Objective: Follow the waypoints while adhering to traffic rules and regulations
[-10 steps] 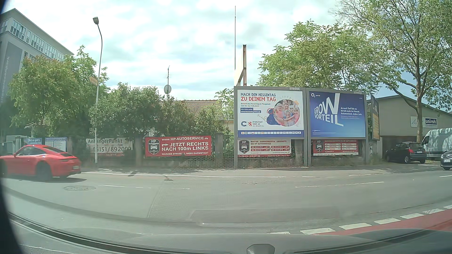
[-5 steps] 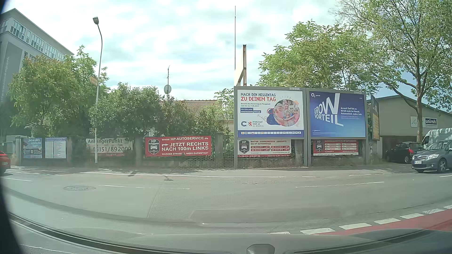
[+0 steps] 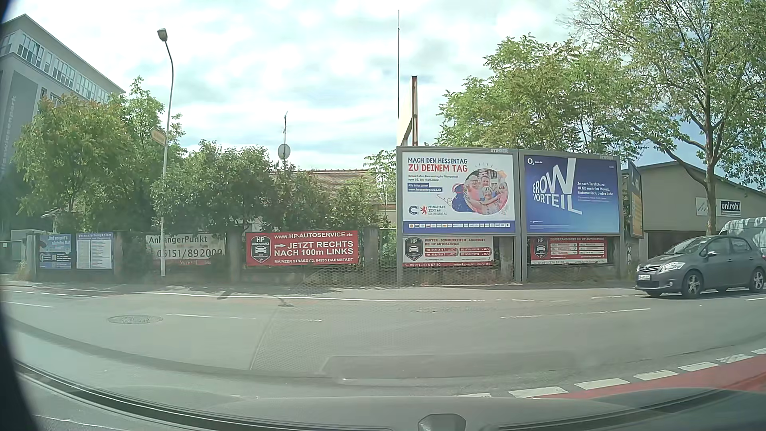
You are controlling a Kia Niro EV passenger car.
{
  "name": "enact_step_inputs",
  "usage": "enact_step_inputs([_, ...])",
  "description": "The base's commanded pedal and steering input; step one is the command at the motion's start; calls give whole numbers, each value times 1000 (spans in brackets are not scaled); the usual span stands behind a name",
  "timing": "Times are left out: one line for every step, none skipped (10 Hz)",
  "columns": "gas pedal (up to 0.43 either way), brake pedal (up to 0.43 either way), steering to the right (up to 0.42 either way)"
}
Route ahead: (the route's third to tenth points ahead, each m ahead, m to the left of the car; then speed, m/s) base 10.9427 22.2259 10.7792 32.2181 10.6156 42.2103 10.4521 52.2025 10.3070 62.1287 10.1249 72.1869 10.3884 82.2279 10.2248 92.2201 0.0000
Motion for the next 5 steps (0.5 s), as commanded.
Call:
enact_step_inputs([0,165,-213])
enact_step_inputs([0,159,-213])
enact_step_inputs([0,159,-213])
enact_step_inputs([0,159,-213])
enact_step_inputs([0,159,-213])
